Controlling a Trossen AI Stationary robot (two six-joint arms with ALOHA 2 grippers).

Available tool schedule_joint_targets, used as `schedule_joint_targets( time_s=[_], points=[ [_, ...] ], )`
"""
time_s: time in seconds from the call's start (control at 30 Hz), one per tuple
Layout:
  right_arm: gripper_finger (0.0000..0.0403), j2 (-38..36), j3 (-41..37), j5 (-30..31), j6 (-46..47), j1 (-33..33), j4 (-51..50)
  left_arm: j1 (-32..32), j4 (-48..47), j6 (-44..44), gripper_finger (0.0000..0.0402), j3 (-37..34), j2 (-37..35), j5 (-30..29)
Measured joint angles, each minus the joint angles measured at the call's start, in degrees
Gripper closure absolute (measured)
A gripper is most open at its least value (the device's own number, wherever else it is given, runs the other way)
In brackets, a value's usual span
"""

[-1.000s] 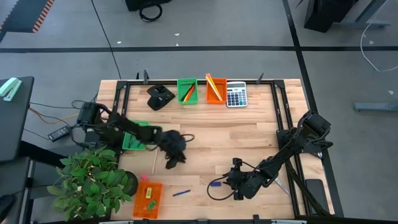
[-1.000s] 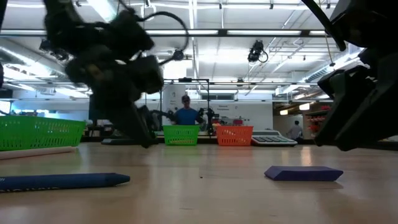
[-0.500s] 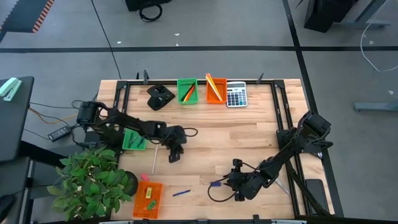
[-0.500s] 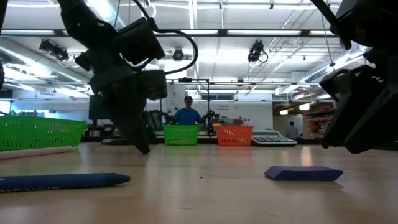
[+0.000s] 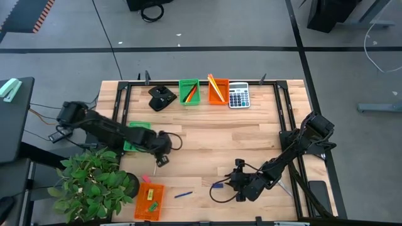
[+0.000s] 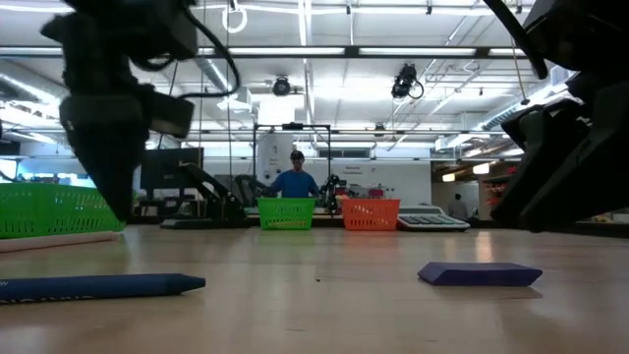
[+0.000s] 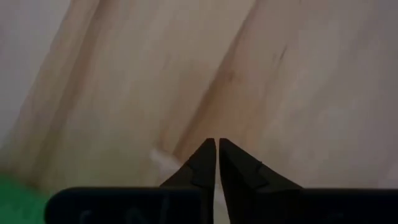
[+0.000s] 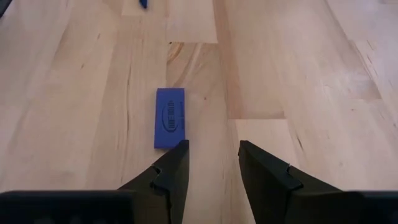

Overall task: Sort crayons/erasers/pens/pencils in bins
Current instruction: Put the pink pen into the bottom green bin

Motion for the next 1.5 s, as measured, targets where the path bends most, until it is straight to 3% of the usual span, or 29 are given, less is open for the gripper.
schedule_joint_targets(
  time_s=[0.2, 0.47, 0.73, 1.0, 1.27, 1.5],
  points=[
    [0.0258, 0.0, 0.0, 1.4, -0.2, 0.0, 0.1, -3.6, -1.0, -7.1, 0.0369, -0.1, -2.9, -0.1],
    [0.0258, 0.0, 0.0, 1.5, 0.1, 0.0, 0.1, -3.8, -5.6, -15.8, 0.0275, -0.4, -1.9, 2.3],
    [0.0258, 0.0, 0.0, 1.5, 0.1, 0.0, 0.2, -3.6, -5.9, -14.5, 0.0209, -0.3, -0.4, 2.9],
    [0.0258, 0.0, 0.0, 1.4, 0.2, 0.0, 0.3, -3.3, -6.2, -14.3, 0.021, 0.1, 6.0, 4.4],
    [0.0258, 0.0, 0.0, 1.3, 0.1, 0.0, 0.3, -3.3, -5.9, -14.3, 0.0214, -0.1, 6.0, 4.5],
    [0.0258, 0.0, 0.0, 1.3, 0.1, 0.0, 0.2, -3.3, -5.0, -11.7, 0.0255, -0.1, 6.0, 4.3]
  ],
)
